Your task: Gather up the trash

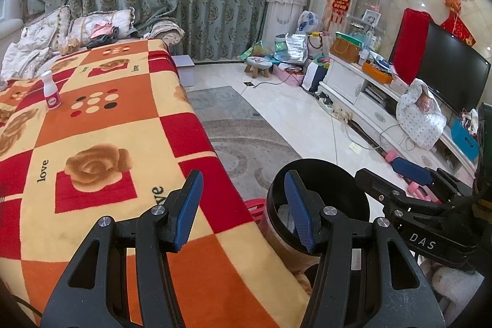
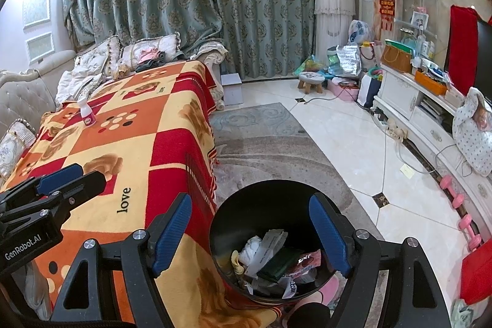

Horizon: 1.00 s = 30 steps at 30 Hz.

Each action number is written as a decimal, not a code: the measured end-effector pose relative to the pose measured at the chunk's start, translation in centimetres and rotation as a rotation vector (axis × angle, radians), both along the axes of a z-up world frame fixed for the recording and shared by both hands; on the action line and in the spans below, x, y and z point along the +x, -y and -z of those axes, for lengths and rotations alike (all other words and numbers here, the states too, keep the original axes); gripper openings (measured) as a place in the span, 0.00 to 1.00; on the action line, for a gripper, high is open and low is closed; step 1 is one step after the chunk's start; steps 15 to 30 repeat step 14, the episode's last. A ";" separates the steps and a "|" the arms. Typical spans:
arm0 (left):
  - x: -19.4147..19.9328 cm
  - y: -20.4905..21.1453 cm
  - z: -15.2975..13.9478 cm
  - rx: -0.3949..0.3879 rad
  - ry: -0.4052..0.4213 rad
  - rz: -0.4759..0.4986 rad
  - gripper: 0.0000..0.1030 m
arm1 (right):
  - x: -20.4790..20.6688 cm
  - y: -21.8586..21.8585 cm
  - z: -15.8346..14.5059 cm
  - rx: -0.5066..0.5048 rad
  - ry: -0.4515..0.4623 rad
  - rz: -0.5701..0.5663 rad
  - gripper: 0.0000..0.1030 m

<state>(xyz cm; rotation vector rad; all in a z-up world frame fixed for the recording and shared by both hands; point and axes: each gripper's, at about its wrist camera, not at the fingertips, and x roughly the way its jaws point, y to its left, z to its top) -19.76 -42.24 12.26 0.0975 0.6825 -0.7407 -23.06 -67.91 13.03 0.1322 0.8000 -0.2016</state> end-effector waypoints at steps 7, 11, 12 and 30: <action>0.2 0.0 0.4 0.000 -0.016 0.001 0.52 | 0.0 0.2 0.3 0.002 -0.011 -0.002 0.75; 0.5 -0.3 0.4 0.001 -0.016 -0.004 0.52 | 0.3 0.1 0.1 -0.002 -0.018 -0.007 0.75; 0.6 -0.5 0.4 0.000 -0.020 -0.006 0.52 | 0.4 0.1 0.1 -0.002 -0.019 -0.008 0.75; 0.9 -1.2 0.5 -0.002 -0.030 -0.019 0.52 | 0.5 -0.2 0.2 -0.003 -0.025 -0.014 0.75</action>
